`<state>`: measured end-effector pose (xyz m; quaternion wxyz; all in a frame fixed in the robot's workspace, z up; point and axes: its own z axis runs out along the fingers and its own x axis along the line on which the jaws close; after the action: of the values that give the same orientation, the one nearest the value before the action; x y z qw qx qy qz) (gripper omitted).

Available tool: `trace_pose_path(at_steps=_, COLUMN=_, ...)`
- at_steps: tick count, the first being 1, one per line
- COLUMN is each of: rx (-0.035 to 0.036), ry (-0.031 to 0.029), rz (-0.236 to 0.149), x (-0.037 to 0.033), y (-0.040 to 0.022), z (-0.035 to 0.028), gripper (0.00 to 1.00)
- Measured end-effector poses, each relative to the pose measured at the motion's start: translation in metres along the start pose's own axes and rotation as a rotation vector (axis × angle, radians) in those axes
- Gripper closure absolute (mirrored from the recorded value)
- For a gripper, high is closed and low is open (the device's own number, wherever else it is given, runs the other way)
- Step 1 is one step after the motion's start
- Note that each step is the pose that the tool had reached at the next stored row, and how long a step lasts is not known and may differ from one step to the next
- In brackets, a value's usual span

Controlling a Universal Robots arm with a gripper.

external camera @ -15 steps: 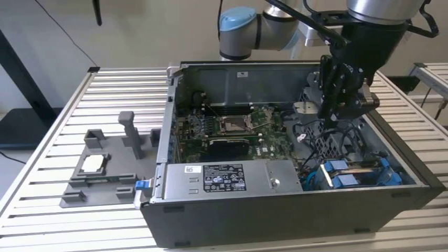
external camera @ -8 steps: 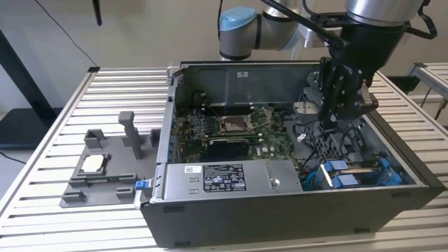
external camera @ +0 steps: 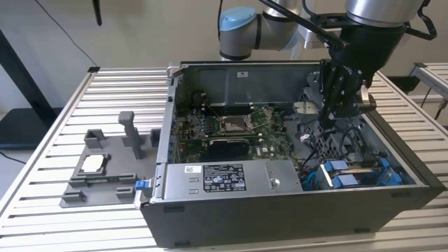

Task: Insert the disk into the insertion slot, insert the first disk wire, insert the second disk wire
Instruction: 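Insert the second disk wire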

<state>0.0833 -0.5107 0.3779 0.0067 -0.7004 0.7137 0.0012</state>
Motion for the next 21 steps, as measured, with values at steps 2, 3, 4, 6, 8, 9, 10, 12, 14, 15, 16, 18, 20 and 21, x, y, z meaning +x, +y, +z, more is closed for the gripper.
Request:
trace_pose_path(at_steps=2, rx=0.0, ry=0.0, rz=0.0, x=0.0, y=0.0, z=0.0, gripper=0.84)
trace_pose_path(at_steps=3, rx=0.0, ry=0.0, rz=0.0, x=0.0, y=0.0, z=0.0, gripper=0.84)
trace_pose_path(at_steps=4, rx=0.0, ry=0.0, rz=0.0, x=0.0, y=0.0, z=0.0001, gripper=0.84)
trace_pose_path(at_steps=6, rx=0.0, ry=0.0, rz=0.0, x=0.0, y=0.0, z=0.0001, gripper=0.84)
trace_pose_path(at_steps=8, rx=0.0, ry=-0.0001, rz=0.0, x=0.0, y=0.0, z=0.0001, gripper=0.84)
trace_pose_path(at_steps=9, rx=0.0, ry=0.0, rz=0.0, x=0.0, y=0.0, z=0.0001, gripper=0.84)
trace_pose_path(at_steps=10, rx=-0.0002, ry=-0.0003, rz=0.0, x=0.0002, y=-0.0001, z=0.0003, gripper=0.84)
trace_pose_path(at_steps=12, rx=-0.0079, ry=0.0, rz=0.0, x=0.0015, y=-0.001, z=0.0003, gripper=0.84)
trace_pose_path(at_steps=14, rx=-0.0284, ry=0.0003, rz=0.0, x=0.0043, y=-0.0026, z=0.0006, gripper=0.84)
trace_pose_path(at_steps=15, rx=-0.0392, ry=0.0007, rz=0.0, x=0.006, y=-0.0036, z=0.0008, gripper=0.84)
trace_pose_path(at_steps=16, rx=-0.0494, ry=0.0007, rz=0.001, x=0.0078, y=-0.0046, z=0.0011, gripper=0.84)
trace_pose_path(at_steps=18, rx=-0.0804, ry=0.0013, rz=0.001, x=0.0133, y=-0.0083, z=0.0018, gripper=0.84)
trace_pose_path(at_steps=20, rx=-0.0993, ry=0.0012, rz=0.001, x=0.0166, y=-0.0115, z=0.0025, gripper=0.84)
trace_pose_path(at_steps=21, rx=-0.107, ry=0.0009, rz=0.001, x=0.0179, y=-0.0133, z=0.0029, gripper=0.84)
